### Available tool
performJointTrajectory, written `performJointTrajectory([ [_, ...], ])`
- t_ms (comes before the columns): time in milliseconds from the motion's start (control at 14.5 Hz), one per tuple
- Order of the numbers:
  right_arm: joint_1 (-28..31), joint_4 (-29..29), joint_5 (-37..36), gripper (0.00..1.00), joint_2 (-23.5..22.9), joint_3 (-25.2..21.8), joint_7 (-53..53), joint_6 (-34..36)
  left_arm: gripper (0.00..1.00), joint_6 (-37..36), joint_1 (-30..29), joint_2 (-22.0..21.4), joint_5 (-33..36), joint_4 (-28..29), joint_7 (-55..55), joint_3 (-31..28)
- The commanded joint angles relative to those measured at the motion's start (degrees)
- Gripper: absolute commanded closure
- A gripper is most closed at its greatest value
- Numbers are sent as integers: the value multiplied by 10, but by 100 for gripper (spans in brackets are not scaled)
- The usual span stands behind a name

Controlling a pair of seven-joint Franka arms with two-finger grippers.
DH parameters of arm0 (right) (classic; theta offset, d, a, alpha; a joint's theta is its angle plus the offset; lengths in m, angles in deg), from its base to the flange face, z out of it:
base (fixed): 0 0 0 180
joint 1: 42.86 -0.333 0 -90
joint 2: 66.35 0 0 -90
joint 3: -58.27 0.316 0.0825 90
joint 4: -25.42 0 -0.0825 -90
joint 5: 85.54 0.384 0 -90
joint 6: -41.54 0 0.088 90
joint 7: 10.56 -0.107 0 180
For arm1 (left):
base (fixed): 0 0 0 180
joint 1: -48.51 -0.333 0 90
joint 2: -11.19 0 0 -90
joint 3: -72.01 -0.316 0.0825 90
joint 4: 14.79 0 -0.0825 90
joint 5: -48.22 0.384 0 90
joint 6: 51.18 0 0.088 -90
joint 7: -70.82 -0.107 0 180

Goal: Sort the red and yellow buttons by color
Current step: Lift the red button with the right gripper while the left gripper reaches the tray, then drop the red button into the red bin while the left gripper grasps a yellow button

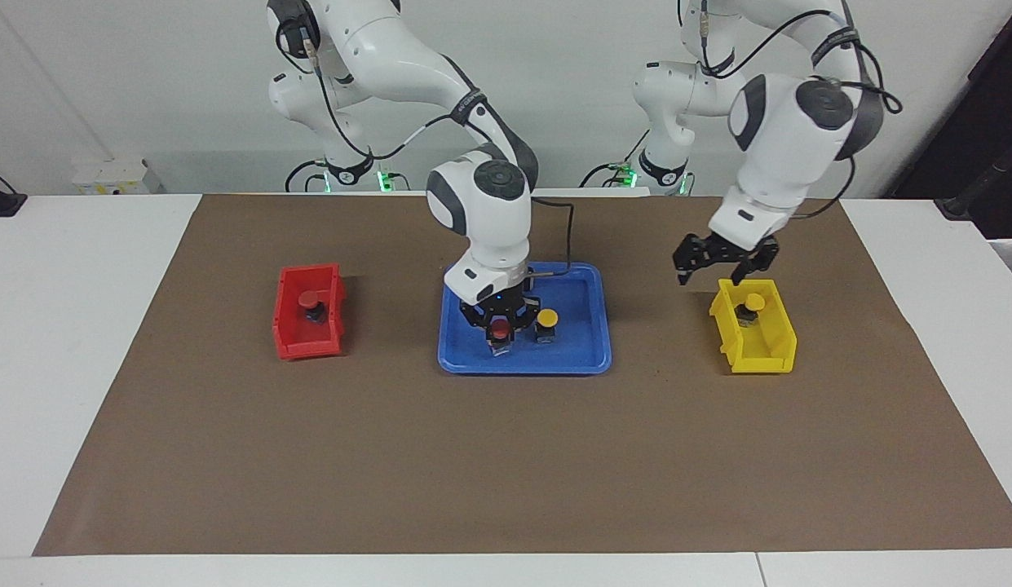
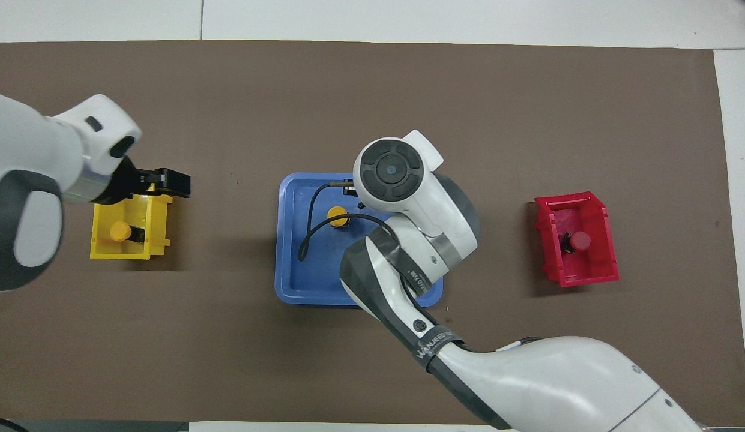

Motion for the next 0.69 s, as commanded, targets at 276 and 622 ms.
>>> performJointTrajectory([
  [276,232,-126,67,75,171,8,333,97,3,77,167,138,41,-67,238,-9],
  [622,290,-227,69,75,204,8,425,9,12,91,199,183,49,-81,271,-10],
])
